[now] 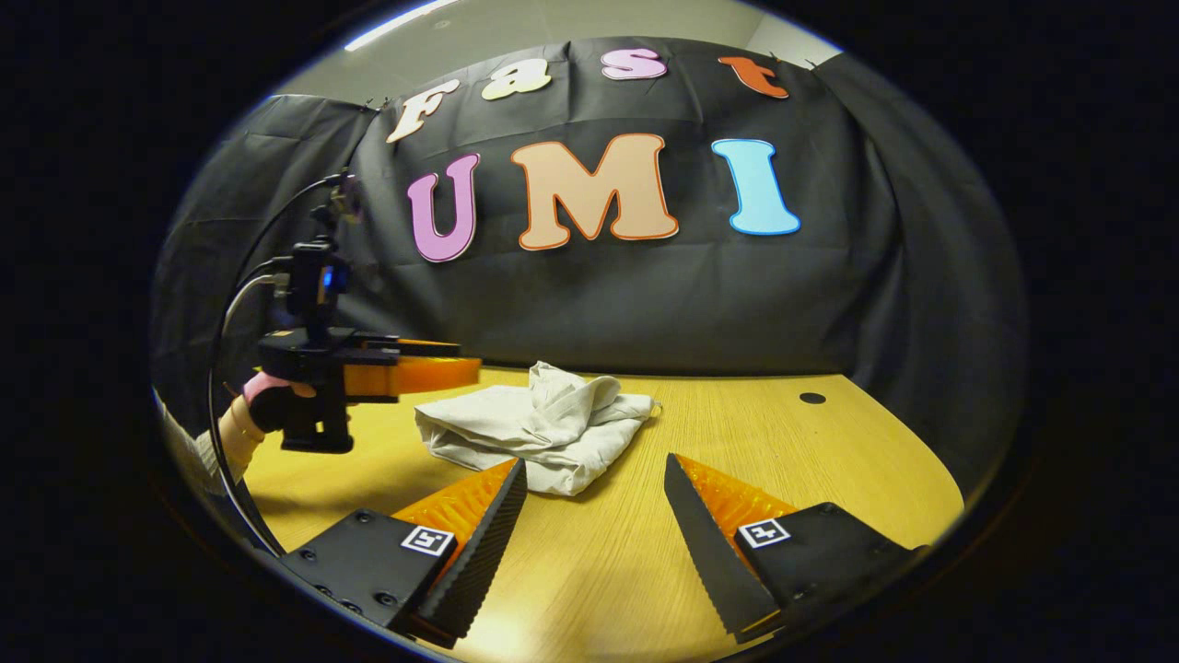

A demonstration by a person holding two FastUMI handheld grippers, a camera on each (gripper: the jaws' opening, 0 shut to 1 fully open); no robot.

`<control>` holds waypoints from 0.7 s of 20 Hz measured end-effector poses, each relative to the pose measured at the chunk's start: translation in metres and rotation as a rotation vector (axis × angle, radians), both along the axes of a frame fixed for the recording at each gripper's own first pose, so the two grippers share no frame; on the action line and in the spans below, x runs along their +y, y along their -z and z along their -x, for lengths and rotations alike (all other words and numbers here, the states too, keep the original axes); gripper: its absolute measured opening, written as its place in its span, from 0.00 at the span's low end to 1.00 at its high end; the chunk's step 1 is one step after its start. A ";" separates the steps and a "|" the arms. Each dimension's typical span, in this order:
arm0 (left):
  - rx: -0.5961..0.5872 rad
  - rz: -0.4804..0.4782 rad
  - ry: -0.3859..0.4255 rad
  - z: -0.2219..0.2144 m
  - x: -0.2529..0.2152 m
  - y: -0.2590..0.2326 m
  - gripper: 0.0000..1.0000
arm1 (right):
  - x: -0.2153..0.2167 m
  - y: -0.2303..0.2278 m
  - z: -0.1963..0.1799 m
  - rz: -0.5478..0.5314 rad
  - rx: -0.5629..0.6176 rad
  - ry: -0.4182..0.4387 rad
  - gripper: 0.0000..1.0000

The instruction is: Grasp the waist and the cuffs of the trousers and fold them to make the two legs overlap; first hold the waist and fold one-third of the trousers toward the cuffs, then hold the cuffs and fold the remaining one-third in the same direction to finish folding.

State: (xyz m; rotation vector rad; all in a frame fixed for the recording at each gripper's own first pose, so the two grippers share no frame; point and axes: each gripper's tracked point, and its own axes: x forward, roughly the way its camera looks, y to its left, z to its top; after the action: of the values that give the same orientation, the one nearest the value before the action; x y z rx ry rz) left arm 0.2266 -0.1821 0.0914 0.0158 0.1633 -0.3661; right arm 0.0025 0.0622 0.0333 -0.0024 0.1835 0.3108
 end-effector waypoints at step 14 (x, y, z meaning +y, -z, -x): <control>-0.059 0.155 -0.513 0.105 0.125 0.079 0.95 | 0.005 -0.005 0.013 0.028 -0.107 0.080 0.95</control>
State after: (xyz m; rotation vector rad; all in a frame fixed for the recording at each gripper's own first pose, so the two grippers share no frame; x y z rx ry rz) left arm 0.1218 -0.0573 0.0128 -0.1662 0.0759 0.1341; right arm -0.0105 0.0676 0.0385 -0.0394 0.0816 0.2272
